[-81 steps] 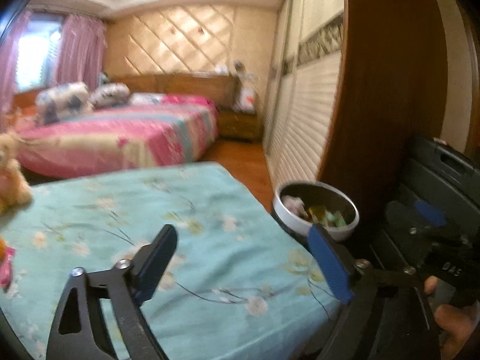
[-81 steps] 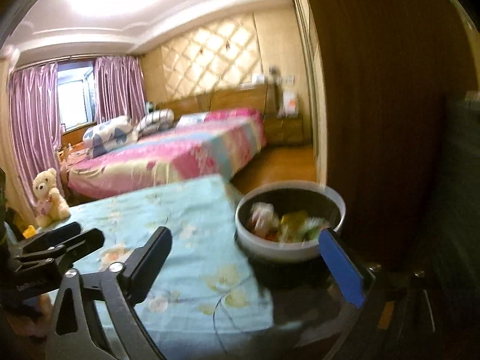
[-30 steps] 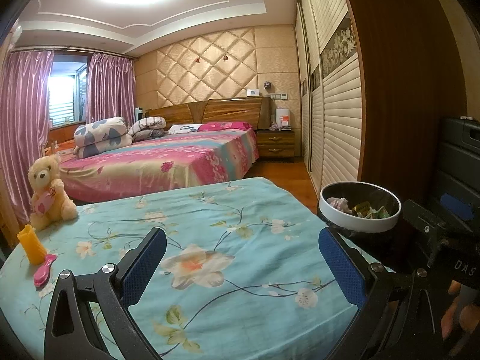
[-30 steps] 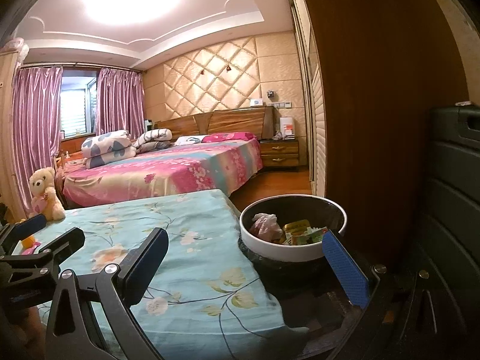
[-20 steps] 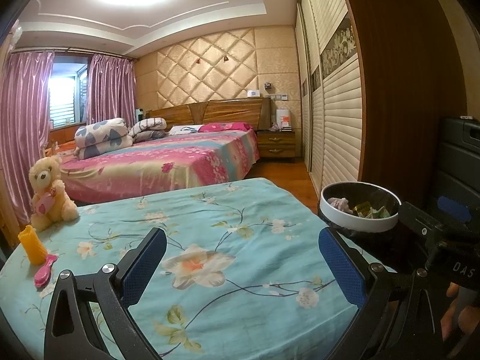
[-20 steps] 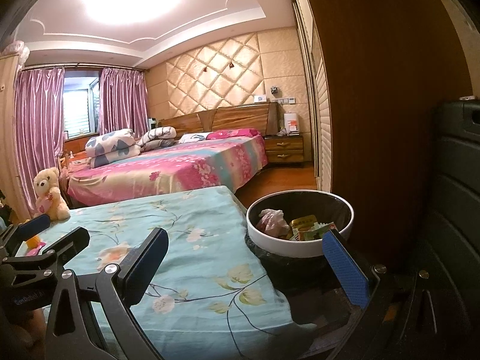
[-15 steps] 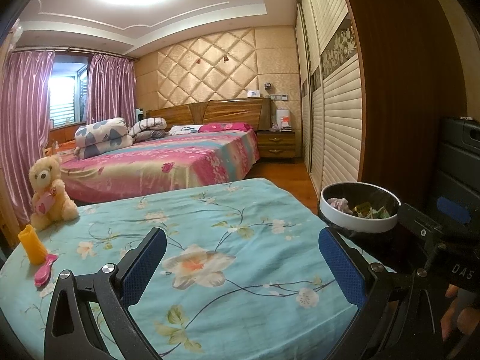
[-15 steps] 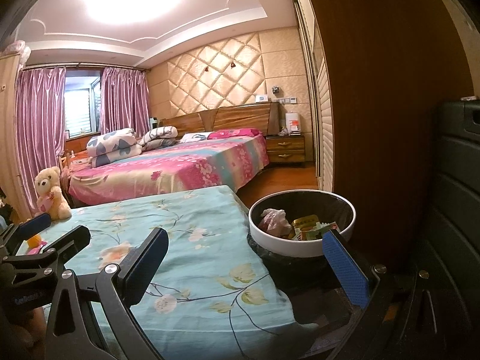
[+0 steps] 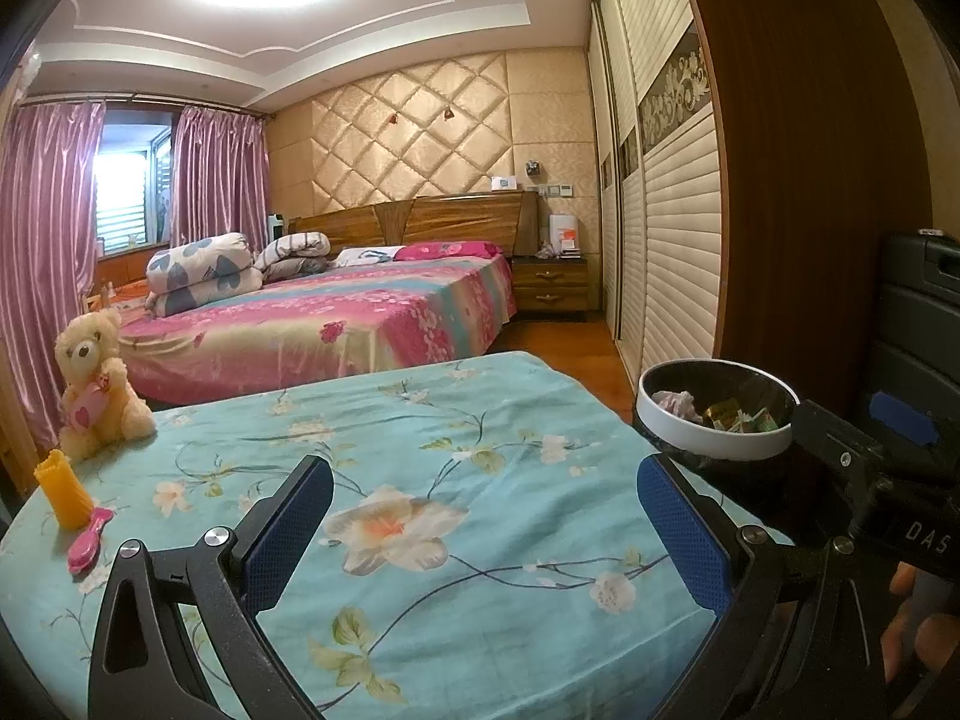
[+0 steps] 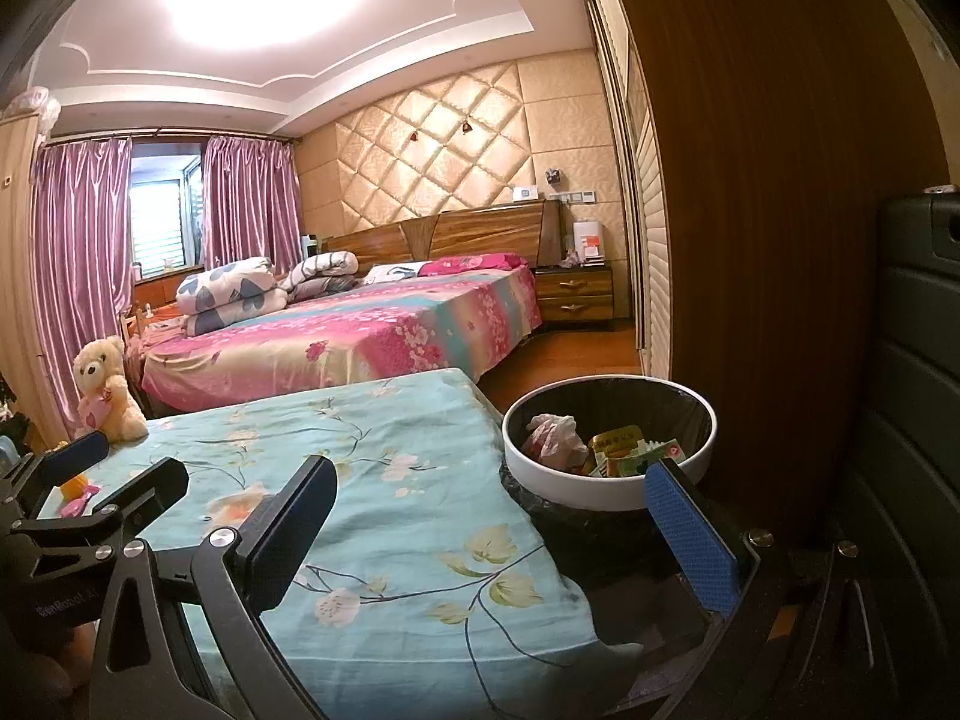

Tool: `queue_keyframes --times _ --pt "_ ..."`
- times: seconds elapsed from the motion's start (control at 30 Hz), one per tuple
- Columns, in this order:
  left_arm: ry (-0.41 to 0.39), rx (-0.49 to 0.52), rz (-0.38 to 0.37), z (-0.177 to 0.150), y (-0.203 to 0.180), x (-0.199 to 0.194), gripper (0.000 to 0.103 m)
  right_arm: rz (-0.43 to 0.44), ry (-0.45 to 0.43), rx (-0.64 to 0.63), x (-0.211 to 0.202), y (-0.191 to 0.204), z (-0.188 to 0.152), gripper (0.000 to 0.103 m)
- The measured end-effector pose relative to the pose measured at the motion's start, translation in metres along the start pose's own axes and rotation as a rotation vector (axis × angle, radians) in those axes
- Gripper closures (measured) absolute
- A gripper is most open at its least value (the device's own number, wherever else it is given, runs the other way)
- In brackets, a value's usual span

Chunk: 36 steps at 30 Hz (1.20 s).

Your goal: Collect trash

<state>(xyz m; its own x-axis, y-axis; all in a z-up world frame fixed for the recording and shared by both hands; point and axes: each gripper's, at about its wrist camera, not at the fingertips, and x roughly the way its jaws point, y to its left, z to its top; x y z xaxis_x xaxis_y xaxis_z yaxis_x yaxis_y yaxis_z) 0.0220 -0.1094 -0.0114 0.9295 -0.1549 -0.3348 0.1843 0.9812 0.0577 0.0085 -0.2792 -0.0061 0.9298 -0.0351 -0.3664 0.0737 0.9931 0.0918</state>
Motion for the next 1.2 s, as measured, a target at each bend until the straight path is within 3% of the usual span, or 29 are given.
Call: queue_keyframes --times 1.2 --pt "0.008 0.004 -0.004 0.0001 0.0026 0.0015 0.001 0.018 0.000 0.008 -0.0015 0.0075 0.0016 0.000"
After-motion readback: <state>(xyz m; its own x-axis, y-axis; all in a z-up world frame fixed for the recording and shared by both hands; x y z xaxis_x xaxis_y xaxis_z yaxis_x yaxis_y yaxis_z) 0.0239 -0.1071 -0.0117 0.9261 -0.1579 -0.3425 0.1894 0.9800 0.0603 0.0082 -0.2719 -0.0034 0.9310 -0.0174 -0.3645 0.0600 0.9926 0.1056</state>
